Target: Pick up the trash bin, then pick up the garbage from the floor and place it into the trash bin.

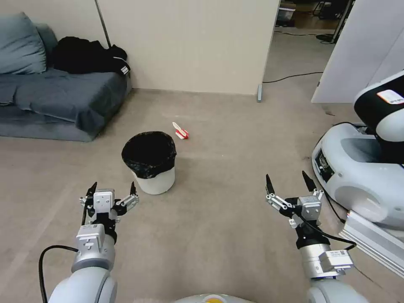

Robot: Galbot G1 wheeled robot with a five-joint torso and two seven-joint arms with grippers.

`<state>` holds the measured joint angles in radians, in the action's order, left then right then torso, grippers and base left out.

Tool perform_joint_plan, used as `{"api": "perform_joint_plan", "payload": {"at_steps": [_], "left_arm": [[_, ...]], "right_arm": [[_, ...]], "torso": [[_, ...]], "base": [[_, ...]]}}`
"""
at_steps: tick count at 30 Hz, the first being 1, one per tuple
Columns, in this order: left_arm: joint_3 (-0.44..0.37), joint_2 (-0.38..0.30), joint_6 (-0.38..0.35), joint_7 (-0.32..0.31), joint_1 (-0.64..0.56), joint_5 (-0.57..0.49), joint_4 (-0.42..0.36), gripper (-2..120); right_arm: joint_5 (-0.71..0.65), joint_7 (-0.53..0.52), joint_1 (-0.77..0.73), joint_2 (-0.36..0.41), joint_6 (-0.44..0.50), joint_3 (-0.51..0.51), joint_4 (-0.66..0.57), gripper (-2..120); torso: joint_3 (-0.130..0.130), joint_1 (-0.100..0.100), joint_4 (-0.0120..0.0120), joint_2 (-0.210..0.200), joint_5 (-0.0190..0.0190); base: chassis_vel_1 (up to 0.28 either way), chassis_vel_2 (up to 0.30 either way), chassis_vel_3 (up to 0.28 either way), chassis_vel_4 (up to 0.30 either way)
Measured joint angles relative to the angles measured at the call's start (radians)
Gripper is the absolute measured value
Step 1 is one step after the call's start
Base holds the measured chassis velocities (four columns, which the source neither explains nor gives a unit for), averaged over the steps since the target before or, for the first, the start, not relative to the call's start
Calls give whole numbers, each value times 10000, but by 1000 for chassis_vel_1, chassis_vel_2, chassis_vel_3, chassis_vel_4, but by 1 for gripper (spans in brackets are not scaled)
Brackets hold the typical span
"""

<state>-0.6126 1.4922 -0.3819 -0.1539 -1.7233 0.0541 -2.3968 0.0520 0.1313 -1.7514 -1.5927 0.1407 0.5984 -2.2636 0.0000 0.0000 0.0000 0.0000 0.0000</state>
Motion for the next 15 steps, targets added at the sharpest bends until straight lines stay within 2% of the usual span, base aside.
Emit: {"api": "perform_joint_plan", "payload": {"at_steps": [15], "left_arm": [[2, 14, 1, -1, 51, 18, 48, 100]], "right_arm": [[0, 30, 12, 4, 11, 0, 68, 98]], "torso": [[0, 0, 0, 0, 2]], "base": [[-163, 163, 164, -160]]}}
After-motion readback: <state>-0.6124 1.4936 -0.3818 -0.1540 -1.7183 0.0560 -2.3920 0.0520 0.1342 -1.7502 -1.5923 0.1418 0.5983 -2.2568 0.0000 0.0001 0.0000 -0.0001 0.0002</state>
